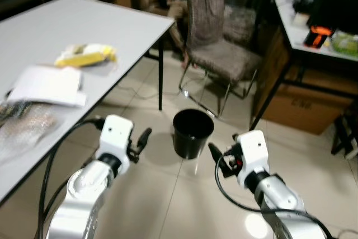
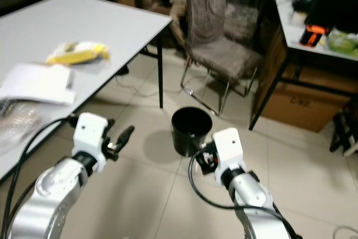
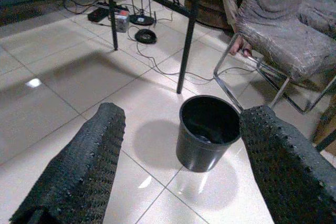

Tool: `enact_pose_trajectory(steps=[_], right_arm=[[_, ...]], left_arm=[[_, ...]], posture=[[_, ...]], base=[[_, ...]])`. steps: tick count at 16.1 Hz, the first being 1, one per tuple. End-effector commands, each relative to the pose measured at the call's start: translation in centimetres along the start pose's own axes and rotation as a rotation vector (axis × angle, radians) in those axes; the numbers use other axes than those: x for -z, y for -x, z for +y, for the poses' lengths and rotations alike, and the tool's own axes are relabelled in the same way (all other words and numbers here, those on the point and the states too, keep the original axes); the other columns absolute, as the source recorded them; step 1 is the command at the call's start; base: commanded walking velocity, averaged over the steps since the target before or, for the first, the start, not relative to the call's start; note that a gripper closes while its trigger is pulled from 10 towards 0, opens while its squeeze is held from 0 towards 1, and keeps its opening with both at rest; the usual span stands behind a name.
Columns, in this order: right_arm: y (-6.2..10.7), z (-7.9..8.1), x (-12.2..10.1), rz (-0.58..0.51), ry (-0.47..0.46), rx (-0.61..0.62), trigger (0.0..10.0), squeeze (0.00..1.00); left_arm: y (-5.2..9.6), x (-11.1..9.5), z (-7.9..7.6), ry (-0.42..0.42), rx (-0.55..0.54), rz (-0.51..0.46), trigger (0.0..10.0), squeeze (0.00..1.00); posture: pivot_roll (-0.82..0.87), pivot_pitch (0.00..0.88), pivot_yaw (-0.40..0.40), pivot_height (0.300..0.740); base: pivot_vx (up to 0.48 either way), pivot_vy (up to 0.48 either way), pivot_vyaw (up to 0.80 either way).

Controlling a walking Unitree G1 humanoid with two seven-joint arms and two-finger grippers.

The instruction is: Picking trash to rubbish bin

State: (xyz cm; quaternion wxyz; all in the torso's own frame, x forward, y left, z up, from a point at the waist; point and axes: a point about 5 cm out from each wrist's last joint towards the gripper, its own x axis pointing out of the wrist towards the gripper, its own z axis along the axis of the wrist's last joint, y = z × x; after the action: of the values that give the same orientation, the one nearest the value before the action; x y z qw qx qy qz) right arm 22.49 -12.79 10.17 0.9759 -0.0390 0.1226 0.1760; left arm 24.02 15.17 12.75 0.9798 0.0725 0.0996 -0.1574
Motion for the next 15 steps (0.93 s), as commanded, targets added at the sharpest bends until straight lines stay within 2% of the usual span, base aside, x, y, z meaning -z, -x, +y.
enact_pose_trajectory(steps=[1, 7, 9, 11, 12, 13, 15], right_arm=[[0.3, -0.6, 0.2, 0.004, 0.003, 0.027, 10.0, 0.00], [0.2, -1.1, 0.6, -0.003, 0.000, 0.059, 10.0, 0.00], [0.3, -1.7, 1.0, -0.008, 0.005, 0.124, 10.0, 0.00], [0.1, -2.9, 1.3, -0.019, 0.065, 0.254, 10.0, 0.00], [0.0, -2.9, 1.3, -0.015, 0.089, 0.233, 10.0, 0.00], [-0.2, -3.0, 1.0, -0.019, 0.070, 0.211, 10.0, 0.00], [-0.4, -3.1, 0.5, -0.037, 0.066, 0.214, 10.0, 0.00]], left_arm=[[0.2, -0.1, -0.3, 0.005, 0.006, 0.001, 10.0, 0.00], [0.7, 0.4, 0.2, 0.014, -0.019, 0.017, 10.0, 0.00], [0.9, 0.5, 0.8, 0.021, -0.096, -0.012, 10.0, 0.00], [1.0, 0.7, 1.6, -0.004, -0.184, -0.046, 10.0, 0.00], [1.1, 0.7, 1.9, -0.026, -0.225, -0.066, 10.0, 0.00], [1.0, 0.5, 2.1, -0.077, -0.237, -0.080, 10.0, 0.00], [0.9, 0.2, 2.2, -0.097, -0.233, -0.083, 10.0, 0.00]], posture=[[-0.04, 0.000, -0.026, 0.740], [-0.04, 0.000, -0.025, 0.740], [-0.04, 0.000, -0.026, 0.740], [-0.03, 0.000, -0.027, 0.740], [-0.03, 0.000, -0.028, 0.740], [-0.03, 0.000, -0.028, 0.740], [-0.03, 0.000, -0.027, 0.740]], base=[[-0.319, 0.000, 0.00], [-0.318, 0.000, 0.00], [-0.283, 0.000, 0.00], [0.000, 0.000, 0.00], [0.000, 0.000, 0.00], [0.000, 0.000, 0.80], [0.000, 0.000, 0.80]])
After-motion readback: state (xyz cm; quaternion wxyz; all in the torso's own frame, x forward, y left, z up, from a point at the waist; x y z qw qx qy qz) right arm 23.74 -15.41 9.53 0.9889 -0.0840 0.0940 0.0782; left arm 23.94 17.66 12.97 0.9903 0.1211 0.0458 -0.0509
